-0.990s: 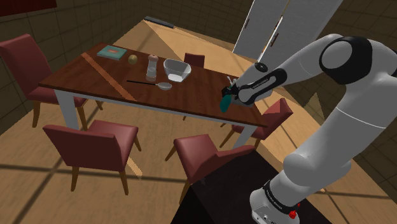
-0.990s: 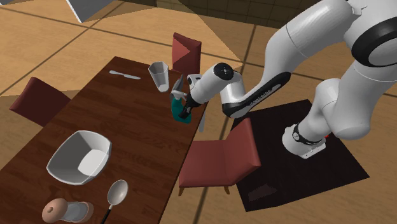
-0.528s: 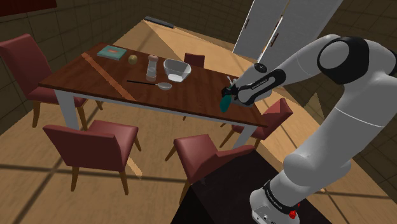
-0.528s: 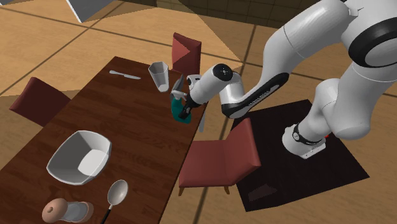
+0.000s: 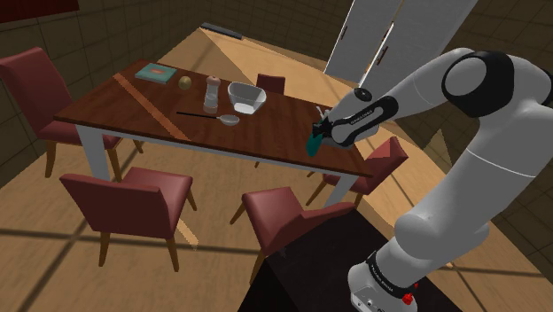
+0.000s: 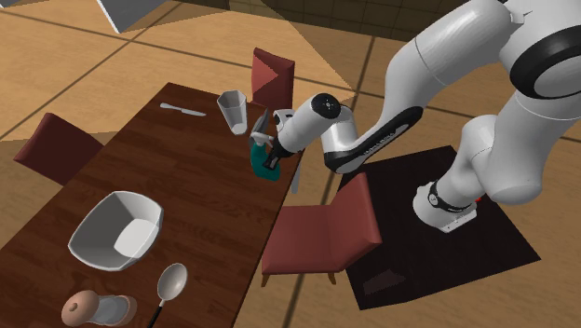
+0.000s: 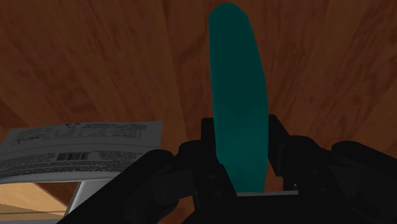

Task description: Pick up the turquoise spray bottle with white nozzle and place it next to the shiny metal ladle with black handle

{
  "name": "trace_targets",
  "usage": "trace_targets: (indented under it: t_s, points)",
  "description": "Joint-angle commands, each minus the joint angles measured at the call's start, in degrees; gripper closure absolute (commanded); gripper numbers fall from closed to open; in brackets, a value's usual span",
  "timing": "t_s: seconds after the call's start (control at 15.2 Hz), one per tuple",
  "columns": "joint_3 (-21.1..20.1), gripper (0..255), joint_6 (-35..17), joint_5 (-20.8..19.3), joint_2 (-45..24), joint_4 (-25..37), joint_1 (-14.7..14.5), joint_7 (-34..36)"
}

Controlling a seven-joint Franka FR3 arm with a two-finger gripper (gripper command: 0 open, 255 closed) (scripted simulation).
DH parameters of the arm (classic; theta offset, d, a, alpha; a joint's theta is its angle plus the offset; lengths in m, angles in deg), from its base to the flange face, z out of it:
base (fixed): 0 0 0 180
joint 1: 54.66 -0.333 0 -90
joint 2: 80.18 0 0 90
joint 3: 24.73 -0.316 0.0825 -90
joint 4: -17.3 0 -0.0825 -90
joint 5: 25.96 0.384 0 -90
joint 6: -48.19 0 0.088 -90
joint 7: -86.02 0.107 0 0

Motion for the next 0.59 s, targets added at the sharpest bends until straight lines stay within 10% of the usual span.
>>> trace_targets:
  t_s: [0.0, 0.53]
  points:
    - [0.0, 255, 0.0, 0.0, 0.0, 0.0, 0.0, 0.0]
    - [-2.7, 255, 5.1, 4.9, 4.7, 0.3, 1.6, -4.7]
